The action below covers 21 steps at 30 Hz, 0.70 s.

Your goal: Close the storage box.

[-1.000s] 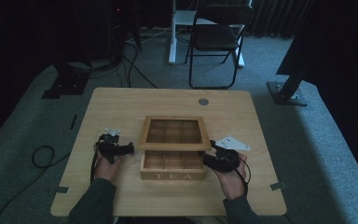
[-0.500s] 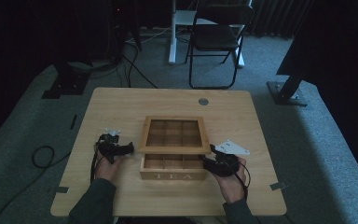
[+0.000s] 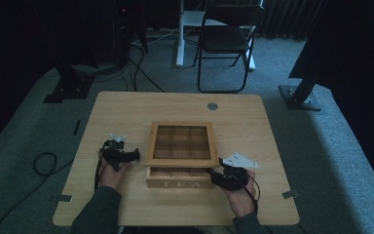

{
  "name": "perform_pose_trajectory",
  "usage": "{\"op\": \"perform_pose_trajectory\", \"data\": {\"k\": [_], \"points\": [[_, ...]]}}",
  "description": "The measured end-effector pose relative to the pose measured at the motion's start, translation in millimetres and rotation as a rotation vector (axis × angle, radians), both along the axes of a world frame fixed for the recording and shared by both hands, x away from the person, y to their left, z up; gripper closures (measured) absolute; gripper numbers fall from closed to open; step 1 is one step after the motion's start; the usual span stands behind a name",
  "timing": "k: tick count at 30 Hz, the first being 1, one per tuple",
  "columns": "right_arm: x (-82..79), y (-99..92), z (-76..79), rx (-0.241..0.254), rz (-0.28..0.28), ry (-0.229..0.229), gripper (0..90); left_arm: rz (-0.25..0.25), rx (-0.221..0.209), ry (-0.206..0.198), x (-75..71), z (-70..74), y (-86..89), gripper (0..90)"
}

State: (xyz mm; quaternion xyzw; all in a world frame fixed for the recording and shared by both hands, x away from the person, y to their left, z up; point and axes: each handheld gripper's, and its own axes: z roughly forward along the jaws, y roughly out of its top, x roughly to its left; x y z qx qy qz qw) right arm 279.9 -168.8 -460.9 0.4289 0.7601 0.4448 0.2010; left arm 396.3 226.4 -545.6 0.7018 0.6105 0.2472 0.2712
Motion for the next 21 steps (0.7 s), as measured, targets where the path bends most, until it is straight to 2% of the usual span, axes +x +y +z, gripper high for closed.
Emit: {"op": "perform_pose_trajectory", "data": {"k": [7,10,21], "points": [[-4.0,0.4,-6.2,-0.013,0.008,0.012,46.7,0.001,-0.001,0.000,0.0,0.0,-0.1,1.6],[-6.8,1.3,-7.8,-0.037,0.011,0.009,46.6,0.001,-0.001,0.000,0.0,0.0,-0.1,1.6],[-10.8,0.7,-17.8,-0.044,0.015,0.037,46.4,0.001,-0.001,0.000,0.0,0.0,-0.1,1.6]]}}
